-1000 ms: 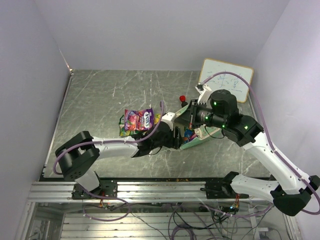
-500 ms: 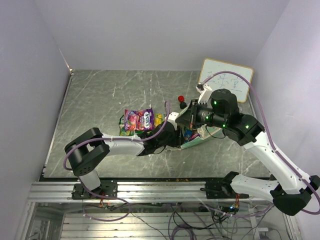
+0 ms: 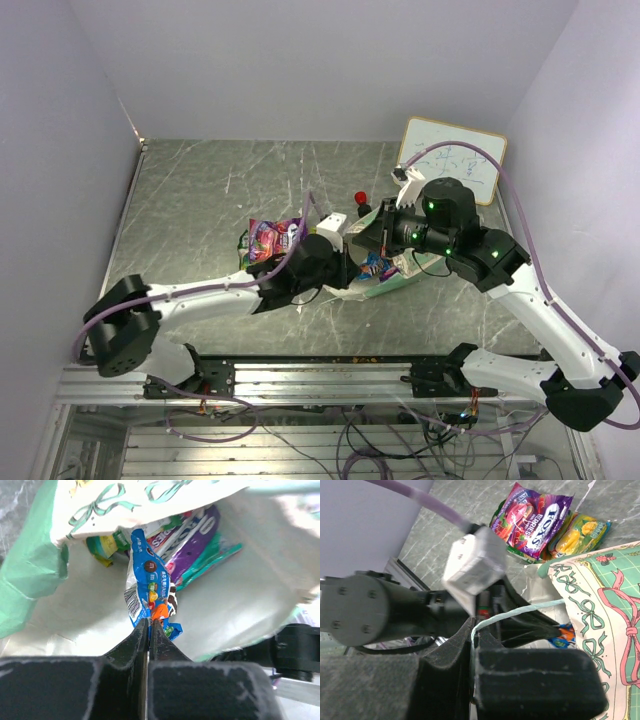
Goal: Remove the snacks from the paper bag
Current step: Pick up the snack from the paper bag.
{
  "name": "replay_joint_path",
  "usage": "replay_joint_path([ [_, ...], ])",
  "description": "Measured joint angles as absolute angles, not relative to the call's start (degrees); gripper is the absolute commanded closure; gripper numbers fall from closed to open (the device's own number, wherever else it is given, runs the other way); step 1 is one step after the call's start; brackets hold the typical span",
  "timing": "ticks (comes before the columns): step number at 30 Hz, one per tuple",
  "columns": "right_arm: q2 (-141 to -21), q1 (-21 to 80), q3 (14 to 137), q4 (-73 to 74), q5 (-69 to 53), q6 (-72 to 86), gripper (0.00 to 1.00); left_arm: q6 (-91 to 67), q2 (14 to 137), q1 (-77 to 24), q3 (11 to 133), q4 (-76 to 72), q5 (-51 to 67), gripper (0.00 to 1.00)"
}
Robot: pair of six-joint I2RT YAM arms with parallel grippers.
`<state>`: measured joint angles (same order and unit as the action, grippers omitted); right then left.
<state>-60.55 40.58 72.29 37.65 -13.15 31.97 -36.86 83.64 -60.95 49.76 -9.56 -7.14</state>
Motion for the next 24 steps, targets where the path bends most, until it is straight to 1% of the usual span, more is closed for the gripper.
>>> replay_joint_path([
  [4,-60.3,40.6,72.3,37.8,-12.6,30.4,1.0,-36.9,78.2,-61.0,50.3,-5.8,-7.2,0.93],
  [9,-59.8,40.6,72.3,38.4,-11.4,28.0,1.0,-36.4,75.1,-61.0,53.3,1.6,-8.3,0.93],
  [15,-59.2,40.6,72.3,39.3,-7.3,25.8,1.0,-34.3,71.3,-61.0,59.9,13.8,-11.5,0.93],
  [24,-58.4,40.6,72.3,39.3,-0.5,23.1,1.0,-31.9,62.1,-61.0,68.0,29.5,-13.3,0.93],
])
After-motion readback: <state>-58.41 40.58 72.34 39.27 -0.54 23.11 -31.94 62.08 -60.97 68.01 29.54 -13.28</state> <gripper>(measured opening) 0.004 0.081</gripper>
